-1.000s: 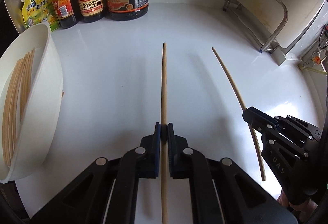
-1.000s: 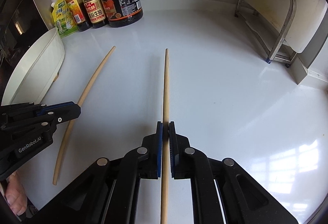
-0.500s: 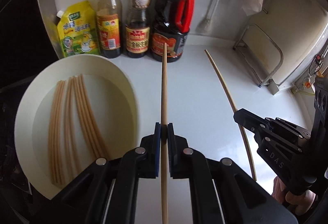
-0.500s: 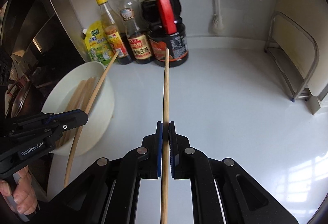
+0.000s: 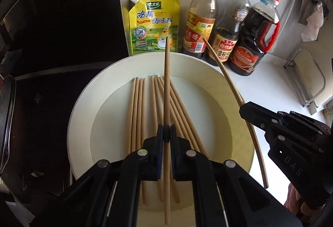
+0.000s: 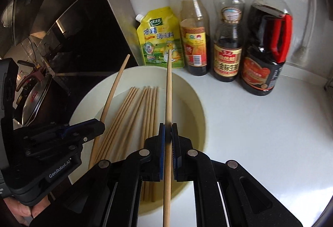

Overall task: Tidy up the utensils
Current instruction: 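Lift both held chopsticks and carry them over the white basin, then open the left tool to drop its chopstick while the right tool releases its chopstick into the basin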

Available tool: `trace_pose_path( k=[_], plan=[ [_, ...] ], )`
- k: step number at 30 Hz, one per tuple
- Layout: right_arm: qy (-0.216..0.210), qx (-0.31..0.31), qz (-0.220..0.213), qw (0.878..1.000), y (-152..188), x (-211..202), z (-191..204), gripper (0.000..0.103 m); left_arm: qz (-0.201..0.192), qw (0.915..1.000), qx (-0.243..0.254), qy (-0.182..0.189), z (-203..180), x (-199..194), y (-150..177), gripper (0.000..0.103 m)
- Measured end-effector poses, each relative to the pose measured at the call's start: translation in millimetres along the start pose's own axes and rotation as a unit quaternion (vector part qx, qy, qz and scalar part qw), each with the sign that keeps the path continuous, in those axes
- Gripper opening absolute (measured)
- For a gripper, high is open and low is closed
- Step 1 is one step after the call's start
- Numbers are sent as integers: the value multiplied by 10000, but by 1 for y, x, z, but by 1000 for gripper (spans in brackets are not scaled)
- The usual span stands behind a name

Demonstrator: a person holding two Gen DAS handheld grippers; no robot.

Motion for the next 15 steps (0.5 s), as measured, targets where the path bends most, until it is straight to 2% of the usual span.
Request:
trace_pose_path(
  k=[5, 8, 12, 15],
  plan=[
    [-1, 35, 280, 9996, -5, 27, 7, 6, 217, 9997, -103, -8, 13, 19, 1, 7],
    [7, 154, 379, 9992, -4, 32, 4, 6, 262, 9995, -177, 39, 17, 23, 2, 14],
    [150, 177, 295, 9993, -5, 28, 2, 13, 249, 9995, -213, 43, 20, 24, 1, 24],
    [177, 167, 274, 9993, -3, 23, 3, 13, 236, 9994, -265, 31, 22, 22, 1, 26]
  ],
)
Point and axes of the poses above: each gripper's, at about its wrist camera, not at the fingertips, and x roughly the way its jaws point, z to its left, y to its underside, the point moved 3 cm from there along x, roughly the way its jaws point, and after that the axes turned 10 degrees about -y, right-handed, at the moved point
